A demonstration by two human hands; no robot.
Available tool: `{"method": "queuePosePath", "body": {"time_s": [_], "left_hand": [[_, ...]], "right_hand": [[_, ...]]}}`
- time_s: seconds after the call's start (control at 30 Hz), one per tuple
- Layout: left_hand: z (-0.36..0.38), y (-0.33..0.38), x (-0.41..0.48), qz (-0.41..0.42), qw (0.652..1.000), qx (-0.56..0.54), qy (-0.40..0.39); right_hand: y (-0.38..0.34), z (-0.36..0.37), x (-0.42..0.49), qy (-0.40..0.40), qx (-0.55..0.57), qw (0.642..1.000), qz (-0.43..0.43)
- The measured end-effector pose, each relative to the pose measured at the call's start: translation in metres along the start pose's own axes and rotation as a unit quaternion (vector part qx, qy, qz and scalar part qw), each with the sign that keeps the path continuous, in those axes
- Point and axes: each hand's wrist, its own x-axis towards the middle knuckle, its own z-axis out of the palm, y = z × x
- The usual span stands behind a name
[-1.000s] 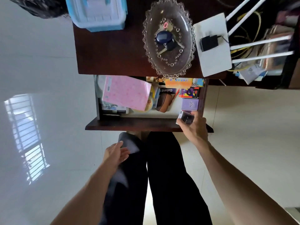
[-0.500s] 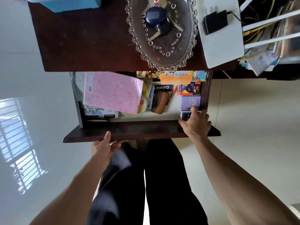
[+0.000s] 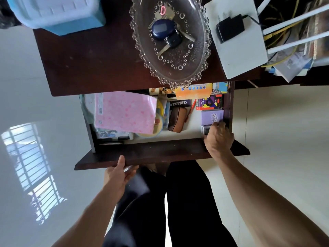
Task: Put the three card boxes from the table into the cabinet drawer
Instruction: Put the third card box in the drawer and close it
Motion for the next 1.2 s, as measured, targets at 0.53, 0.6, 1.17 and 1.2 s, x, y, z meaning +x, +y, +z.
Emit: {"method": "queuePosePath", "body": {"time_s": [0.53,0.6,1.17,1.2], "left_hand": [[-0.01,0.027,-0.026,-0.069,0.996,-0.035,-0.04],[-0.011,0.022,-0.027,-0.059,0.997,-0.046,-0.025],[-0.026,0.005,-0.009,0.023,0.995,-0.094,0.037],[-0.025,0.005,-0.009,0.022,0.994,-0.098,0.041]], "right_hand": [[0.055,-0.024,-0.087,-0.187,0.587,0.741,0.267],[0.056,-0.018,-0.098,-0.215,0.586,0.71,0.324],[0.027,0.003,-0.096,-0.164,0.819,0.412,0.364],[0.027,0.003,-0.095,-0.164,0.822,0.408,0.361]]}}
